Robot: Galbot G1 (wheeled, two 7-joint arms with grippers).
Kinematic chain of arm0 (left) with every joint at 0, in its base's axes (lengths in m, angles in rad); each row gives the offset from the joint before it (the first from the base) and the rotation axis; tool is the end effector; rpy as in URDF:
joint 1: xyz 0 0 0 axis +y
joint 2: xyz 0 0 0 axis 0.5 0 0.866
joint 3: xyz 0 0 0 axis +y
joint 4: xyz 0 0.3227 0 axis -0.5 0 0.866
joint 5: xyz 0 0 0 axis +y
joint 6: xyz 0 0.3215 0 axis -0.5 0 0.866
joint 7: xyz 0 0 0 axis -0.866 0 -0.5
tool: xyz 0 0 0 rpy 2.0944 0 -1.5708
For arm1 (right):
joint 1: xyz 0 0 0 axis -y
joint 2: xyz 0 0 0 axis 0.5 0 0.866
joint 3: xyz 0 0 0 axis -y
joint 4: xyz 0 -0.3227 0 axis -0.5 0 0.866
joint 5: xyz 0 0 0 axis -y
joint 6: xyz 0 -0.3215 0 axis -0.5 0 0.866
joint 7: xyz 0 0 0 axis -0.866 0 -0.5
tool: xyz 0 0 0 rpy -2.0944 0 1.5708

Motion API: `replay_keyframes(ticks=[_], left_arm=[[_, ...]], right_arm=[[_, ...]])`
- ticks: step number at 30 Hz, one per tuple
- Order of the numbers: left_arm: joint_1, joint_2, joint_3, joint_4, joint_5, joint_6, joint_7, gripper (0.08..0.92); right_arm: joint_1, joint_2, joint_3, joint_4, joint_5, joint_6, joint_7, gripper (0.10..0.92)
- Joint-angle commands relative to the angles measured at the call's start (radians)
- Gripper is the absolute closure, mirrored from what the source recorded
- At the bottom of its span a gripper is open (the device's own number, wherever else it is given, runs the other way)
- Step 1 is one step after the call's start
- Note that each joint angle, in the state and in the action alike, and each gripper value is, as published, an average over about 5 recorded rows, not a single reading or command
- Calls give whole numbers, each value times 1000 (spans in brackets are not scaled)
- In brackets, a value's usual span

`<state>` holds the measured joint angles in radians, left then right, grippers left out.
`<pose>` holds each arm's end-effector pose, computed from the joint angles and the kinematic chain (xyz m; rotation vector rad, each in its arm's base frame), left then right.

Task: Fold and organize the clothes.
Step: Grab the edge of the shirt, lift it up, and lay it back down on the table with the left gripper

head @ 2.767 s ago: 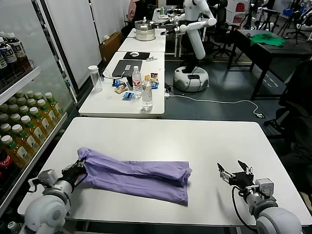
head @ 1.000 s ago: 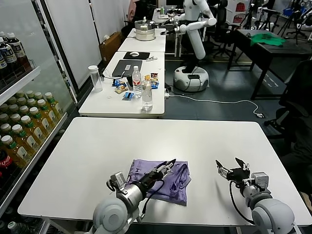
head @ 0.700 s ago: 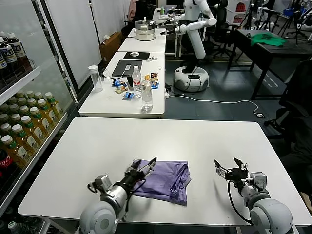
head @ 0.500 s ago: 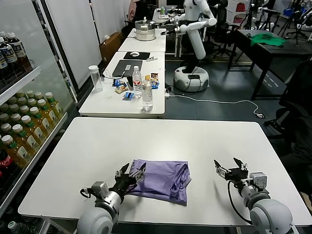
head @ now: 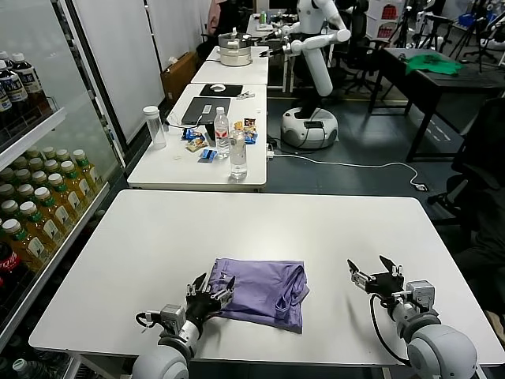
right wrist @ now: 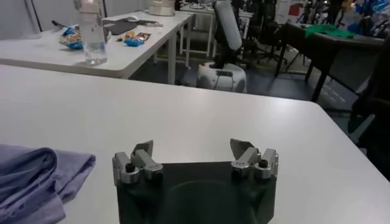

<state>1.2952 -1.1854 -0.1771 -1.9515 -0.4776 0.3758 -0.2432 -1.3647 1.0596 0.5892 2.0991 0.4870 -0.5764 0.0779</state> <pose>0.2166 -0.0175 -0.2884 -0.3322 -2.6995 0.1035 0.2223 -0.0945 -0.2111 0.1559 -2.7419 0.1128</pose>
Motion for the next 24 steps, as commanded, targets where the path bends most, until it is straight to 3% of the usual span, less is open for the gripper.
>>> replay_keyframes(ticks=[1,8,24], left_arm=[[5,-3,1,26,-58,43,0,177],[19,-9,-24,-10,-260,47,19,226],[9,-50,-180,-30,-742,-19,42,684]], right_arm=[[-3,0,1,6,0,-1,1,203],[-9,6,4,16,-1,-1,2,203],[-41,3,27,49,1,-1,5,203]])
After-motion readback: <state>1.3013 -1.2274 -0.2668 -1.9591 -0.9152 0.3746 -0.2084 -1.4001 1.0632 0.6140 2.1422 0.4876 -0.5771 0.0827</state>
